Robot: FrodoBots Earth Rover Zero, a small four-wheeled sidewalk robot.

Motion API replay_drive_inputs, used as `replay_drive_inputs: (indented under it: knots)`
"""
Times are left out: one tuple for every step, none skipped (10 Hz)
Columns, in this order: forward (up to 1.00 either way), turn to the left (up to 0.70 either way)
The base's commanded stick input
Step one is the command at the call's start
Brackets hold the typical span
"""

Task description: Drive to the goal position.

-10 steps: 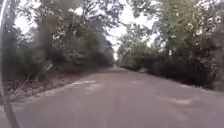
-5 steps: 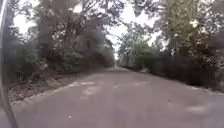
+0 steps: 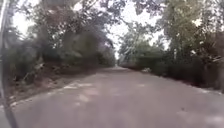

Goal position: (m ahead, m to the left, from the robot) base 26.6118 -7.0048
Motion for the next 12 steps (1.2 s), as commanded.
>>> replay_drive_inputs:
  knots:
    - [0.70, 0.00]
    - [0.70, 0.00]
    - [0.70, 0.00]
    - [0.70, 0.02]
    - [0.70, 0.07]
    - [0.70, 0.13]
    - [0.70, 0.15]
    - [0.70, 0.04]
    - [0.70, 0.00]
    - [0.70, 0.00]
    - [0.70, 0.00]
    - [0.70, 0.00]
